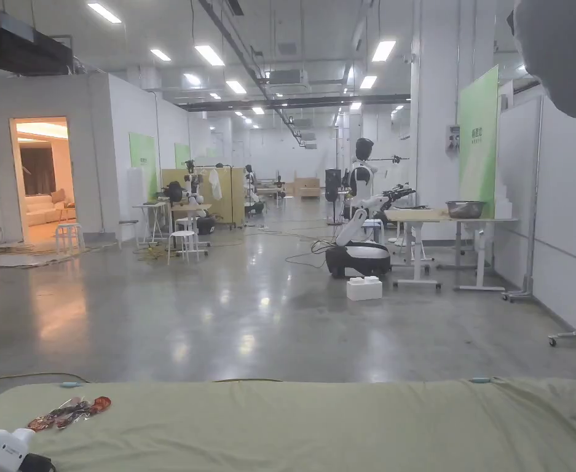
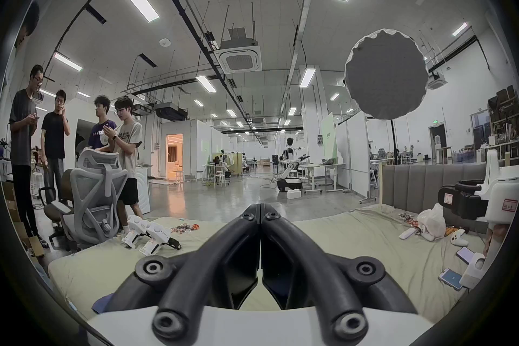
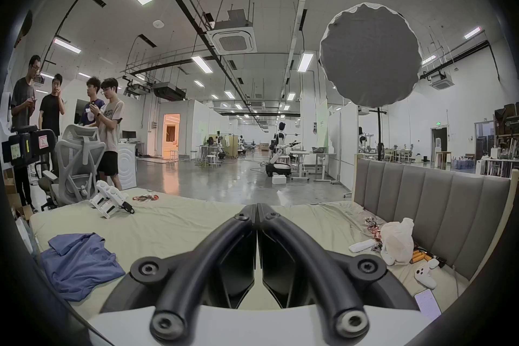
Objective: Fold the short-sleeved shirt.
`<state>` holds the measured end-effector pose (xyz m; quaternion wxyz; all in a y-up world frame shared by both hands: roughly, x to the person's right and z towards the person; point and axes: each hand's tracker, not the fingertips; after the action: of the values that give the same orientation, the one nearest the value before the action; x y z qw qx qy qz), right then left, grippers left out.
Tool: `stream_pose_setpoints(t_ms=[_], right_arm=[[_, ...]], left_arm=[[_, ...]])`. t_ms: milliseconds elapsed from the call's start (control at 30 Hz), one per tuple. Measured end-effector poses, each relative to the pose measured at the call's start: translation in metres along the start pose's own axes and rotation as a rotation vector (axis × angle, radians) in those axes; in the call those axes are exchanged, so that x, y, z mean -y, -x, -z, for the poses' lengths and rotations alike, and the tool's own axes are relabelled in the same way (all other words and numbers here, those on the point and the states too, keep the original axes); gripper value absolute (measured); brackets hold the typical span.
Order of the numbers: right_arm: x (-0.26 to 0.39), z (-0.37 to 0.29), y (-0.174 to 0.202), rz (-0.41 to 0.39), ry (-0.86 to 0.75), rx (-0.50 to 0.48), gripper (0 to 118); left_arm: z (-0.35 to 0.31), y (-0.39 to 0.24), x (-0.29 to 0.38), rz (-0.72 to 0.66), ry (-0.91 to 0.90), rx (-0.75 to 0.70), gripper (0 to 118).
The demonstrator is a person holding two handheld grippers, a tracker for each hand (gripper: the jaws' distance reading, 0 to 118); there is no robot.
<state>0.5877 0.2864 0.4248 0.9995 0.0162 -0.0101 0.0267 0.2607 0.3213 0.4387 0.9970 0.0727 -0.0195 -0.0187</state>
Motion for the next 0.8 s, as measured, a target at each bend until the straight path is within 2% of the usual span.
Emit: stream_pose_setpoints(t_ms=[133, 233, 367, 400, 433, 500, 567, 633, 700, 767, 800], right_arm=[[-0.001, 0.007, -0.002, -0.027, 0.020, 0.013, 0], [-0.002, 0.009, -0.004, -0.050, 0.023, 0.007, 0], [-0.006, 0.010, -0.007, -0.124, 0.018, 0.010, 0], [-0.009, 0.011, -0.004, -0.204, 0.025, 0.017, 0], [-0.010, 0.010, 0.002, -0.346, 0.025, 0.024, 0], [0.000, 0.006, 0.022, -0.725, -0.003, 0.022, 0], [0.024, 0.002, 0.035, -1.105, -0.013, -0.028, 0], [0.056, -0.004, 0.039, -1.414, -0.026, -0.108, 0], [0.087, -0.010, 0.035, -1.638, -0.002, -0.221, 0], [0.111, -0.019, 0.027, -1.766, 0.001, -0.302, 0], [0.117, -0.022, 0.027, -1.783, 0.003, -0.311, 0]], left_arm=[[0.008, 0.003, 0.000, -0.004, 0.003, 0.003, 0], [0.018, 0.002, -0.001, 0.047, 0.026, 0.032, 0], [0.024, 0.002, -0.006, 0.097, 0.028, 0.044, 0], [0.025, -0.007, -0.002, 0.224, 0.030, 0.035, 0], [0.025, -0.015, 0.005, 0.372, 0.028, 0.038, 0], [0.021, -0.030, 0.033, 0.836, 0.023, 0.067, 0], [0.013, -0.033, 0.076, 1.240, 0.045, 0.109, 0], [0.002, -0.018, 0.133, 1.526, 0.096, 0.218, 0], [-0.012, -0.006, 0.172, 1.719, 0.128, 0.368, 0], [-0.031, -0.013, 0.176, 1.781, 0.138, 0.456, 0], [-0.036, -0.013, 0.178, 1.750, 0.148, 0.472, 0]])
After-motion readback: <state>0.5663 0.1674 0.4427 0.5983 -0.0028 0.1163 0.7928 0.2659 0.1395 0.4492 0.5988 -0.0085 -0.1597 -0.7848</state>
